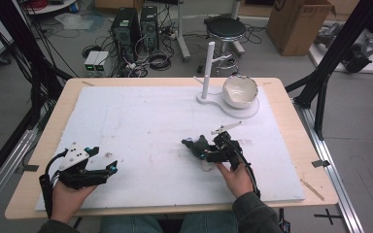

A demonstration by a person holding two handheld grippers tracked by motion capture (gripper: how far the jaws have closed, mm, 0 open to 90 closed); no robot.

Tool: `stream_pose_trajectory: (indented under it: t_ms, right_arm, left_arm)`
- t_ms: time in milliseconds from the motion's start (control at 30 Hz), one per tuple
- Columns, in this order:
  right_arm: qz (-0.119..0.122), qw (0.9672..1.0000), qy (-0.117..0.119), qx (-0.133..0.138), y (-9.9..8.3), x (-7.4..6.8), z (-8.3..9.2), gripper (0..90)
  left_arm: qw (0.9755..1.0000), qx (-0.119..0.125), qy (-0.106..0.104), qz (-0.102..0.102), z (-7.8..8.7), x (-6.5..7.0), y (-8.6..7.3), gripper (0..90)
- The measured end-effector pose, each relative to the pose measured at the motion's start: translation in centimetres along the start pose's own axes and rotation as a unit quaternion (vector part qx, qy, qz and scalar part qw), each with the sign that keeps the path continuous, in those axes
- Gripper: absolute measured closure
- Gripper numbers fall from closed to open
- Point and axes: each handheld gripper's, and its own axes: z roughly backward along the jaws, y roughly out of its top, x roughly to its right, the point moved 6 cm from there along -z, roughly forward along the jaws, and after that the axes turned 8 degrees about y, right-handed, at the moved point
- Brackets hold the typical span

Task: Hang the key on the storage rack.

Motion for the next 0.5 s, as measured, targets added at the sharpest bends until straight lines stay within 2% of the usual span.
stream_pose_trajectory:
  t_ms: [200, 500]
  right_arm:
    - [-0.003, 0.9999, 0.002, 0.011, 0.1, -0.1, 0.5, 52.2]
    - [0.021, 0.9993, 0.002, 0.031, 0.6, -0.5, 1.4, 52.6]
  left_arm:
    - [1.0, -0.001, 0.001, -0.003, 0.0, -0.1, 0.0, 19.0]
    - [1.0, -0.001, 0.0, -0.002, 0.1, -0.1, 0.0, 19.0]
